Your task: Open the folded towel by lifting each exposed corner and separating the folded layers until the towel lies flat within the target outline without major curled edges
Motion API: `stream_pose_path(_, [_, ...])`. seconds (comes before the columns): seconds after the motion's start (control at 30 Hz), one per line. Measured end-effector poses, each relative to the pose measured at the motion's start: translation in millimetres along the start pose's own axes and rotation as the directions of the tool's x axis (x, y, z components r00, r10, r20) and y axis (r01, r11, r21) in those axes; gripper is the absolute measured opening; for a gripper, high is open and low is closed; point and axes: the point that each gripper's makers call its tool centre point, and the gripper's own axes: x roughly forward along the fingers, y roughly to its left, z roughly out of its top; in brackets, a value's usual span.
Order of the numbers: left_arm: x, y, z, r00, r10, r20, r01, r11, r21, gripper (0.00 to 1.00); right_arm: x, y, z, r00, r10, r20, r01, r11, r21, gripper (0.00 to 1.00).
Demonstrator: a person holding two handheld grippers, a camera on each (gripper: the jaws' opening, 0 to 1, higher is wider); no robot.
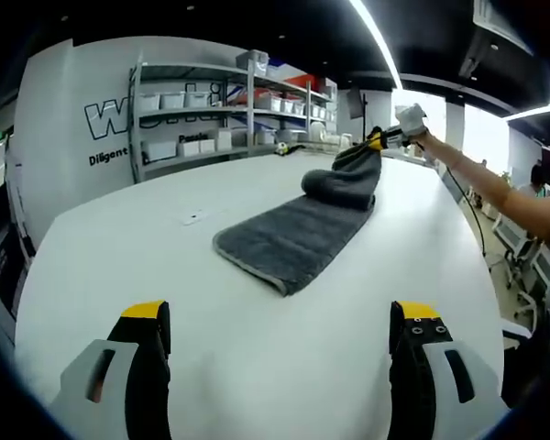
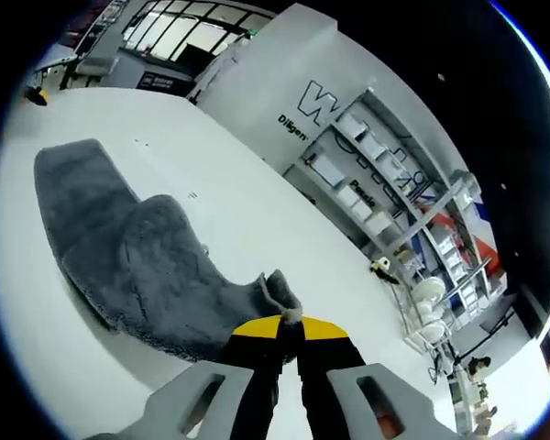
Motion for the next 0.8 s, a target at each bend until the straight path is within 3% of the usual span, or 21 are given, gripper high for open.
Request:
stream_pose_path(0.5, [3.2,7.6,-6.8,0.999,0.023,-0.032,-0.023,1.0,-0.001,0.98,5.3,-43.9,-22.5,0.997,-0.065,-0.034,0.065,0.998,0.011,0.02])
stream_pose_path(0.63, [3.6,7.6,-8.2,0.999,0.026,-0.039,-0.026,1.0,0.003,0.98,7.7,-62.1,-35.5,0.993,-0.104,-0.063,0.105,0.994,0.019,0.02])
stream_pose_path(0.8, [3.4,7.1,-7.3,0.999,0.025,-0.035,-0.025,1.0,0.003,0.98,11.4,-69.6,-50.4,0.989,-0.122,-0.083,0.124,0.992,0.016,0.02])
